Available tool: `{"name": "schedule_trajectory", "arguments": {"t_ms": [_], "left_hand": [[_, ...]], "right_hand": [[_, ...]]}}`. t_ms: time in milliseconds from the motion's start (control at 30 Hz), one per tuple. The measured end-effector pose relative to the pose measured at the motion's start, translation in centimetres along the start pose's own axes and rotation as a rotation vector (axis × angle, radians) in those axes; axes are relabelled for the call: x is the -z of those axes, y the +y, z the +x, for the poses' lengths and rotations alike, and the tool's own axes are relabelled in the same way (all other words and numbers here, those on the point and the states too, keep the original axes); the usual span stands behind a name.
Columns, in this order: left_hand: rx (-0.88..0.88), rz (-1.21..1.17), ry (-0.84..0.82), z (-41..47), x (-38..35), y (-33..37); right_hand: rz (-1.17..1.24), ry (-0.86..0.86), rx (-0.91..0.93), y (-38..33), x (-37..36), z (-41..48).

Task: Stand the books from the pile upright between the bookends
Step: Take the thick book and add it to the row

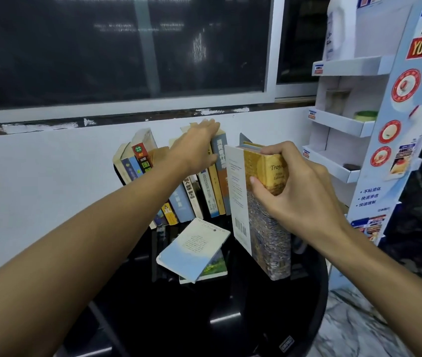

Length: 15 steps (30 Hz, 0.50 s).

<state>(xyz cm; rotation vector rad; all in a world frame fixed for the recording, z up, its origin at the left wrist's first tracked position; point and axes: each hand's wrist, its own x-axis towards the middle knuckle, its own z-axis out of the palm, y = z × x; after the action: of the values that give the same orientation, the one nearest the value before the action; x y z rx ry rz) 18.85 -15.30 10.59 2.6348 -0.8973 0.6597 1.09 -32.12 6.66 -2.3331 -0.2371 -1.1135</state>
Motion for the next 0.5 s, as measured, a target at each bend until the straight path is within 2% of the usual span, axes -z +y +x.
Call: {"name": "schedule_trajectory", "arguments": {"t_ms": [300,500], "left_hand": [[0.022,0.017,-0.042,1.0,-1.3,-0.1],[0.033,0.014,-0.008,1.1,-1.4,-0.5]], "right_hand": [[-0.048,-0.016,0.0,1.3,-0.7,2.0],[-0.053,-0.03,0.014,1.9,-1.4,3.3]]}}
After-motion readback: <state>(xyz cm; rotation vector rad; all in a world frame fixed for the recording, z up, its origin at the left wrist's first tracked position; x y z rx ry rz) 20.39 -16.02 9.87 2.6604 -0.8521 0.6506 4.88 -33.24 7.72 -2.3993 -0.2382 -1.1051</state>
